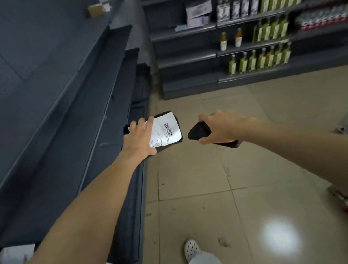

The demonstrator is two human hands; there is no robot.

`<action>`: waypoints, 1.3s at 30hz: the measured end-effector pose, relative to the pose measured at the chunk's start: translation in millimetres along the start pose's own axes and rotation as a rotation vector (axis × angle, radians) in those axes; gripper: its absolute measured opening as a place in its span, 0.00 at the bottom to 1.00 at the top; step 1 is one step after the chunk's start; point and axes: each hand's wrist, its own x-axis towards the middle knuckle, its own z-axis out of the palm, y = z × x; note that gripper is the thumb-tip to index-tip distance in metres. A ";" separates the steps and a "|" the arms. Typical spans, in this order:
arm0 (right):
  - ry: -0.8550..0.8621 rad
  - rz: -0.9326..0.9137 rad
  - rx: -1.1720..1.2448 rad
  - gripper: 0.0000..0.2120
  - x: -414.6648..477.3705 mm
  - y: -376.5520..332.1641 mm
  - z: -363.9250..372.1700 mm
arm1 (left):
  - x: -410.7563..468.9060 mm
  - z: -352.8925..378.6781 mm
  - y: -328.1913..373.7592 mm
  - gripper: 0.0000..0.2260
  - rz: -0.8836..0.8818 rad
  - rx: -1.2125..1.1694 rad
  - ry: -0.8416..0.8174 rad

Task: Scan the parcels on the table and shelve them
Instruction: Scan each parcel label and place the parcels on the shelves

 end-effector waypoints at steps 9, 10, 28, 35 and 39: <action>0.107 0.013 0.041 0.28 238.5 26.9 -73.5 | 249.2 -37.1 -89.6 0.56 0.032 0.030 0.065; 0.102 0.013 0.049 0.28 258.5 31.1 -76.0 | 271.8 -36.5 -94.4 0.57 0.042 0.031 0.060; 0.117 -0.129 -0.048 0.30 719.3 178.0 -195.6 | 715.4 -66.6 -172.9 0.53 -0.105 -0.006 0.103; 0.167 -0.247 -0.021 0.33 897.3 183.8 -264.2 | 857.8 -109.8 -250.5 0.49 -0.170 0.007 0.157; 0.186 -0.284 -0.002 0.33 987.2 169.6 -291.7 | 932.5 -135.5 -312.4 0.49 -0.212 -0.002 0.187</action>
